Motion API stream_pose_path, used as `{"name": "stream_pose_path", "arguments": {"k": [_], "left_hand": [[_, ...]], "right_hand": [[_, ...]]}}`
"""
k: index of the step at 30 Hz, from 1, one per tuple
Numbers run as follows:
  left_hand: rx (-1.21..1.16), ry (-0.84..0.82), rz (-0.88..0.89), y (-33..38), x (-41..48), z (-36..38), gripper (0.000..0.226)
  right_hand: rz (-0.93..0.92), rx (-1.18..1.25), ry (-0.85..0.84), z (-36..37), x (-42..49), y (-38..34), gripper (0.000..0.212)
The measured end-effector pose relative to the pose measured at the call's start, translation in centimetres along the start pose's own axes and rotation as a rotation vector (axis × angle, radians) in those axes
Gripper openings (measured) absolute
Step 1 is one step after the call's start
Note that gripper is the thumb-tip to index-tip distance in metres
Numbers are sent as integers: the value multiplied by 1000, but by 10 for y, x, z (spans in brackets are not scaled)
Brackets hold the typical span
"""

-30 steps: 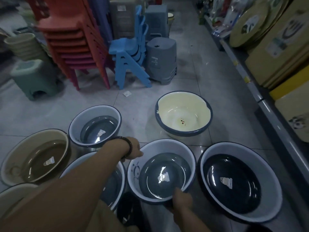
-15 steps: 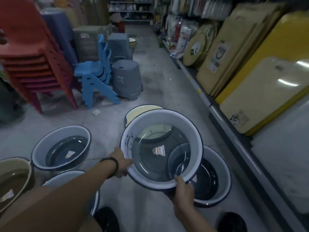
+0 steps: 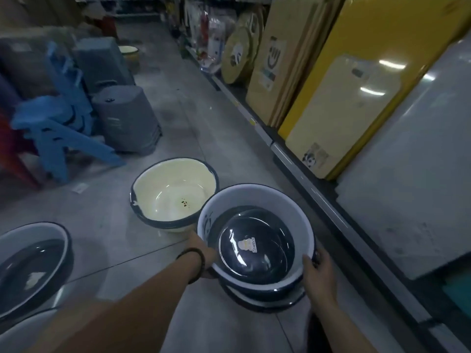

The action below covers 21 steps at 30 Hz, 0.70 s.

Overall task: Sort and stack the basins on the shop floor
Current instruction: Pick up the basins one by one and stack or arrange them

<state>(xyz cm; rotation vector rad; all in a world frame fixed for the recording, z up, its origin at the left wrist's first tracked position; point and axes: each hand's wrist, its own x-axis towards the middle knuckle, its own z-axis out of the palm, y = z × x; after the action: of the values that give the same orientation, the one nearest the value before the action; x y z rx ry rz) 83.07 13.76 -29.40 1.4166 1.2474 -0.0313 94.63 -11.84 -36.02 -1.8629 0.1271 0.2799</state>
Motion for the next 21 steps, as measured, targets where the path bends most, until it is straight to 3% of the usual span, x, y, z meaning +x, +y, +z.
{"name": "stream_pose_path", "arguments": {"k": [6,10,14,17,21], "left_hand": [[227,4,54,-10,31,60,42],[447,62,-9,-23,48,72,45],[468,25,-110,-32,71,75,56],[422,-18,-235,-40,84,81,48],[580,-42,-231,-39,95,87,52]], "right_hand": [[143,15,117,-17,31,43,43],[249,41,51,-20,43,69,52],[302,53,45,-16,55,85,40],[369,71,55,-13,59,93,29],[396,48,65,-10,66,96,23]]}}
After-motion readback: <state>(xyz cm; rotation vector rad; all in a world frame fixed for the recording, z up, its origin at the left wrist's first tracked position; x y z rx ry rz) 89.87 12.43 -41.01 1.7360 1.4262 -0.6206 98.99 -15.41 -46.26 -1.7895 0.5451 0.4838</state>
